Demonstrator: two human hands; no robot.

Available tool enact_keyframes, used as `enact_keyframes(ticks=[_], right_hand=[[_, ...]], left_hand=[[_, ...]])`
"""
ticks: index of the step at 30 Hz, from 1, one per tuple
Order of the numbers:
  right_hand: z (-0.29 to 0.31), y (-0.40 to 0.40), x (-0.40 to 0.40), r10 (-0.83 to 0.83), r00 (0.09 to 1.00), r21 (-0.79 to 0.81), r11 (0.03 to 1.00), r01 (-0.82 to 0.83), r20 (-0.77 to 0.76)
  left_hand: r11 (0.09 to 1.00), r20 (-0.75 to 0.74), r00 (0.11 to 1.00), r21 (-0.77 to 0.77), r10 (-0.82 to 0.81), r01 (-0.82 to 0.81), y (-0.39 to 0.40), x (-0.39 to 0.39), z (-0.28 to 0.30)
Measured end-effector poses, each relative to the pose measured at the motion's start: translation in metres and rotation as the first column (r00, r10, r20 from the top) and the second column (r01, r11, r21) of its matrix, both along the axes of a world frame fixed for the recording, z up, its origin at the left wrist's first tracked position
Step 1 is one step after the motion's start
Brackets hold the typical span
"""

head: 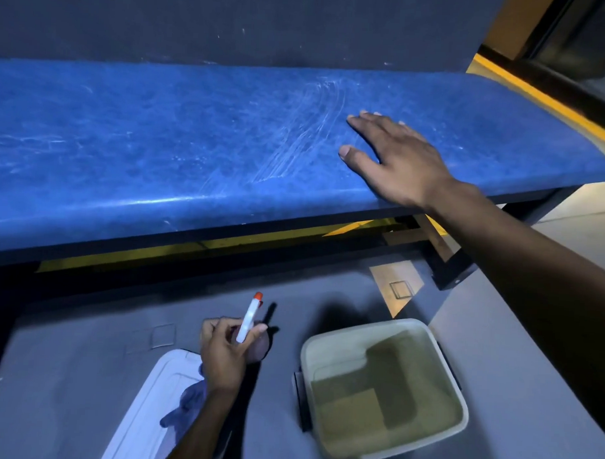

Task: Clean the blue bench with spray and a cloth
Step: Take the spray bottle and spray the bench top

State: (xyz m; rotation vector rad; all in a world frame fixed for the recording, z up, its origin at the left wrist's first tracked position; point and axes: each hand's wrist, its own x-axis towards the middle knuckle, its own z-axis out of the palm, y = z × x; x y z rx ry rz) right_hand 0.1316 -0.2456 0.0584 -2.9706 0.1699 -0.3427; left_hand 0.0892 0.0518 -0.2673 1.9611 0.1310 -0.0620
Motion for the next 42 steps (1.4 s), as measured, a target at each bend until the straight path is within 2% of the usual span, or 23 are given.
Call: enact_keyframes(ticks=[2, 3, 5, 6, 9, 12, 14, 16, 18, 24, 28, 31, 37, 42], right_hand=[[0.000, -0.001, 0.001, 0.001, 1.000, 0.000, 1.000, -0.001, 0.006], [-0.001, -0.001, 0.001, 0.001, 1.000, 0.000, 1.000, -0.001, 0.010], [-0.002, -0.002, 0.001, -0.002, 1.000, 0.000, 1.000, 0.002, 0.017], [-0.003, -0.002, 0.002, -0.003, 1.000, -0.001, 1.000, 0.003, 0.023], [-0.007, -0.002, 0.002, -0.002, 0.999, 0.000, 1.000, 0.002, 0.044], [-0.009, -0.002, 0.003, -0.005, 0.998, 0.000, 1.000, 0.005, 0.055], [-0.009, -0.003, 0.003, -0.007, 0.998, 0.001, 1.000, 0.007, 0.056], [-0.009, -0.001, 0.002, -0.005, 0.999, 0.000, 1.000, 0.005, 0.048], [-0.008, 0.000, 0.001, -0.003, 0.999, -0.003, 1.000, 0.003, 0.044], [-0.002, 0.003, -0.004, 0.005, 0.999, 0.010, 1.000, -0.005, 0.052], [0.000, 0.003, -0.004, 0.007, 0.999, 0.020, 1.000, -0.007, 0.032], [0.000, 0.003, -0.004, 0.002, 1.000, 0.009, 1.000, -0.002, 0.026], [0.003, 0.006, -0.005, 0.002, 0.999, 0.050, 0.999, -0.004, 0.049], [-0.004, 0.002, -0.002, 0.007, 0.995, 0.054, 0.998, -0.013, 0.095]], left_hand=[[0.999, 0.016, 1.000, 0.038, -0.012, 0.011, -0.004, 0.002, -0.007], [0.999, 0.021, 0.999, 0.005, -0.046, 0.046, -0.004, 0.005, -0.012], [0.976, 0.000, 0.982, -0.116, -0.187, 0.186, -0.002, 0.014, -0.018], [0.955, 0.005, 0.962, -0.127, -0.271, 0.270, -0.001, 0.019, -0.021], [0.908, 0.058, 0.906, 0.004, -0.418, 0.419, -0.002, 0.032, -0.019], [0.871, 0.143, 0.859, 0.088, -0.491, 0.483, -0.006, 0.030, -0.011], [0.876, 0.130, 0.867, 0.101, -0.481, 0.471, -0.010, 0.024, 0.009], [0.890, 0.109, 0.883, 0.077, -0.457, 0.450, -0.011, 0.015, 0.039], [0.879, 0.164, 0.864, 0.071, -0.476, 0.471, -0.011, 0.001, 0.082], [0.863, 0.334, 0.815, -0.008, -0.473, 0.505, -0.006, -0.035, 0.262], [0.852, 0.247, 0.816, 0.100, -0.522, 0.514, -0.019, -0.001, 0.377], [0.806, 0.122, 0.802, 0.193, -0.585, 0.559, -0.047, 0.039, 0.426], [0.761, 0.019, 0.827, 0.403, -0.563, 0.509, -0.086, 0.106, 0.426], [0.739, -0.036, 0.826, 0.427, -0.562, 0.522, -0.089, 0.117, 0.413]])
